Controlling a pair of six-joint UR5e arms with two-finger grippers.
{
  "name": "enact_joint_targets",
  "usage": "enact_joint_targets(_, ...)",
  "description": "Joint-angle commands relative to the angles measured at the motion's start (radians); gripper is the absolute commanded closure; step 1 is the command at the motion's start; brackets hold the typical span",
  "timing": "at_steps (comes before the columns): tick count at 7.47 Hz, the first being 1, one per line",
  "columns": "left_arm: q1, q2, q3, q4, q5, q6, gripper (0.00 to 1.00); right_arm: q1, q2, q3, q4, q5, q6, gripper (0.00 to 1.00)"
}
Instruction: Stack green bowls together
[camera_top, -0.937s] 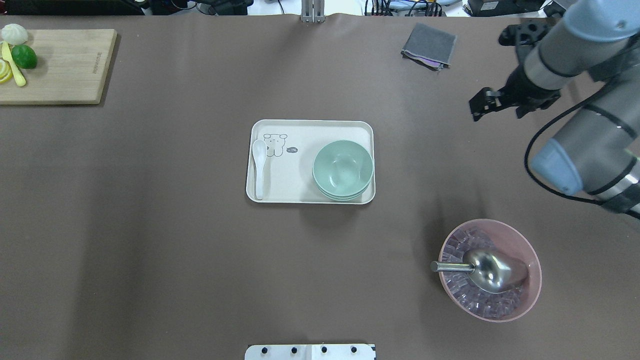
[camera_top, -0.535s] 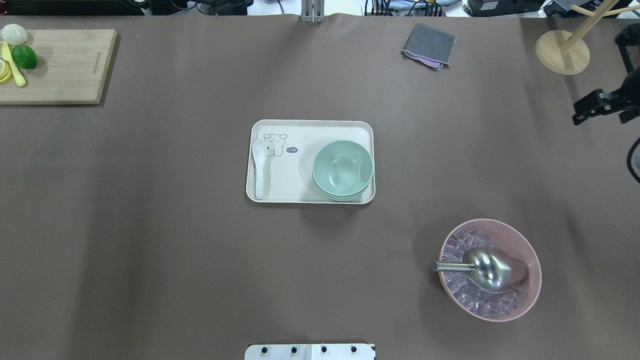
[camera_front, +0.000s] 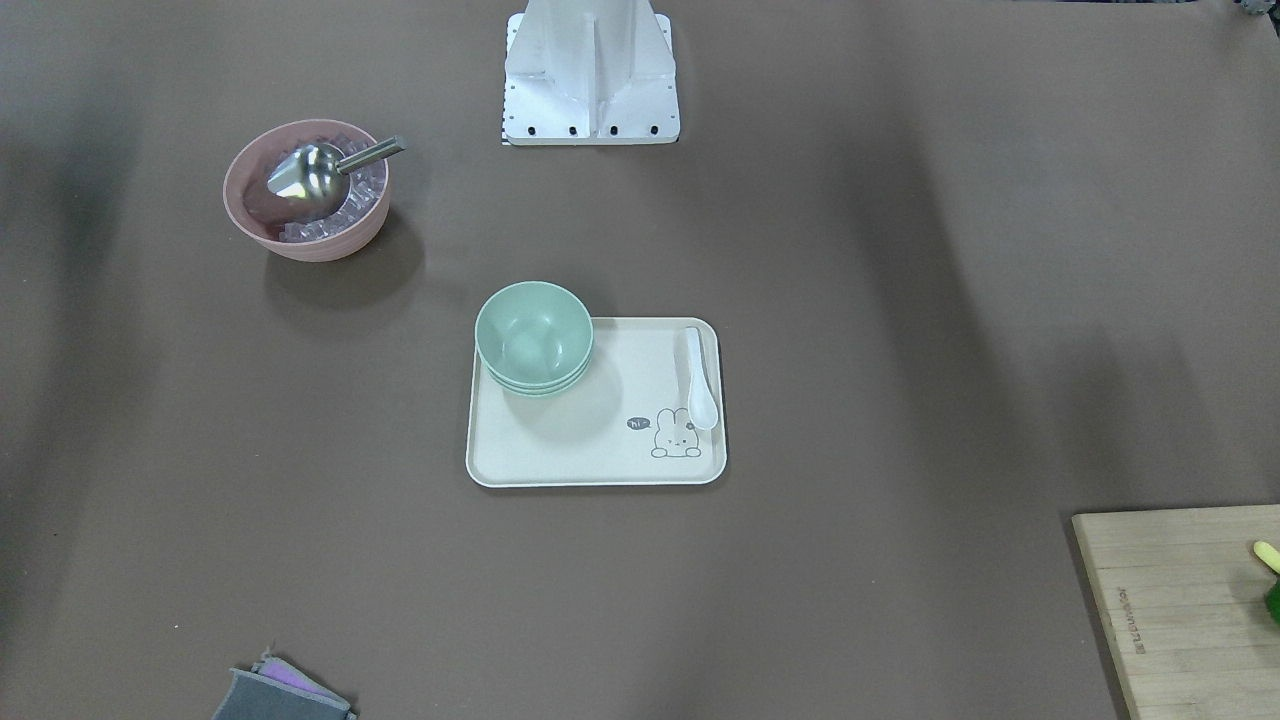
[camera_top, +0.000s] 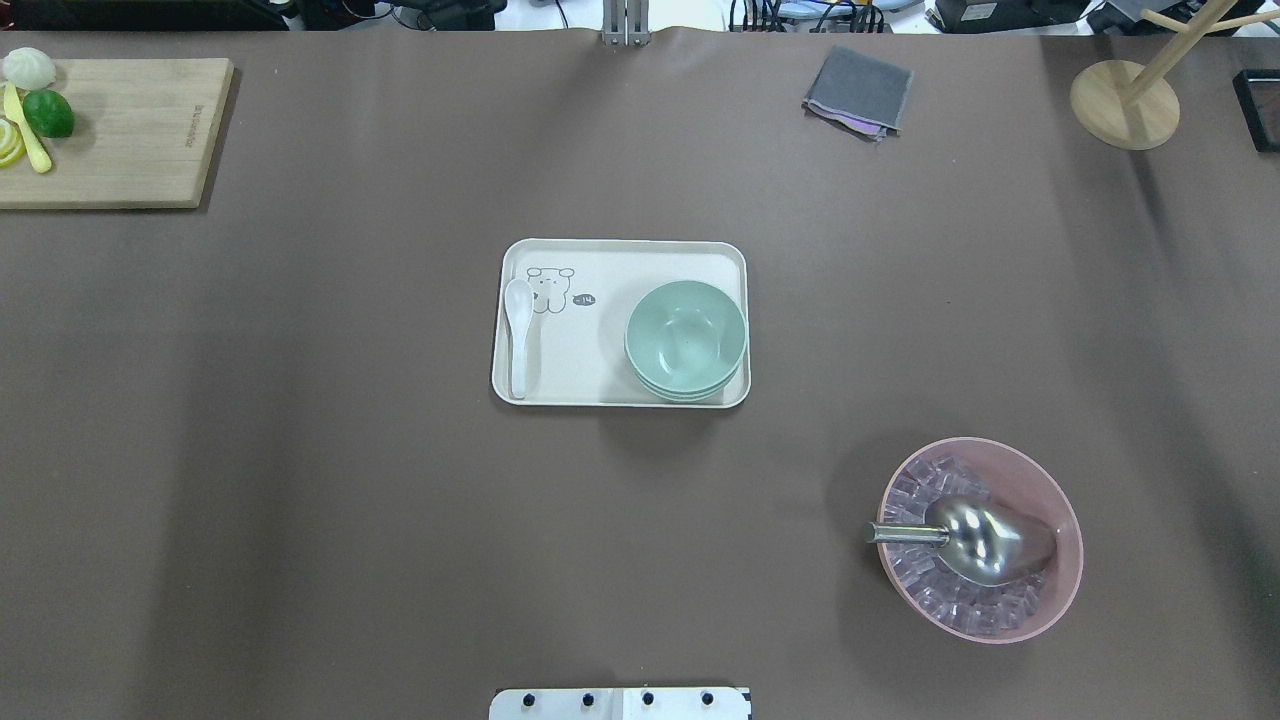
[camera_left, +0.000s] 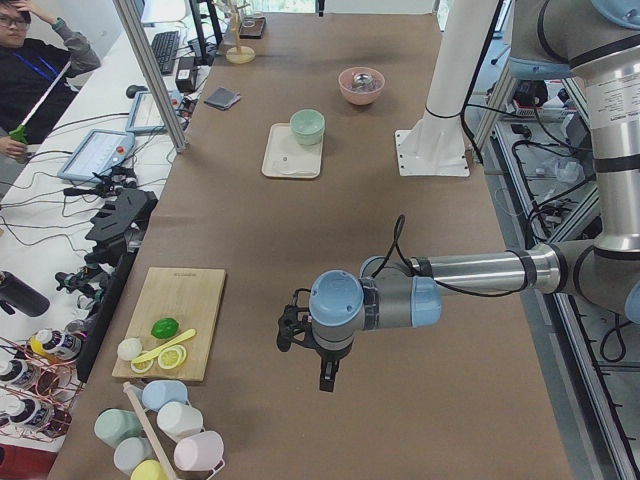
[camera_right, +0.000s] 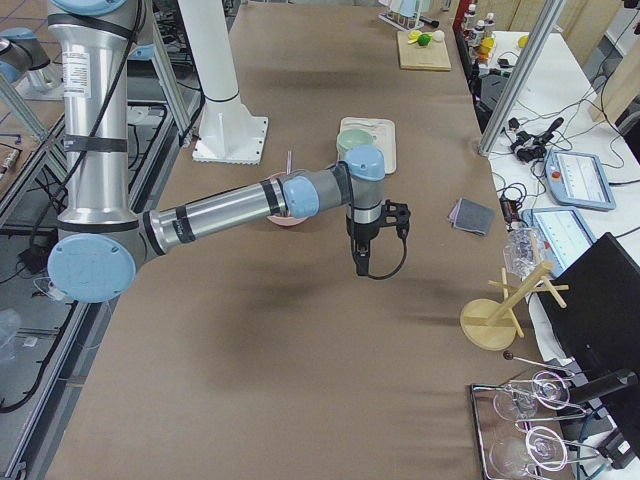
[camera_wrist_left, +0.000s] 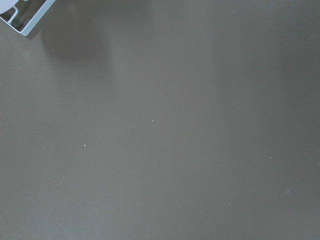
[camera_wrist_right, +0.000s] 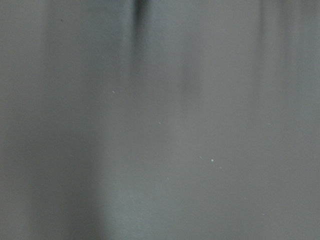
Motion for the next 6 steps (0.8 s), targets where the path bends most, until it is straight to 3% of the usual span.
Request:
enact_joint_targets(1,0.005,-0.005,0.002,0.006,0.0,0.0,0.02,0.083,-0.041,-0.072,0.011,0.0,-0.099,0.0)
enact_joint_targets(4,0.002,-0.018,-0.004,0.006,-0.002,0.0,0.02,0.084,0.034,-0.192,0.011,0.001,-0.115,0.0)
enact_joint_targets(6,0.002,-0.049,-0.023,0.064,-0.006,0.001,0.02,0.083,0.036,-0.191,0.012,0.035,-0.11,0.0)
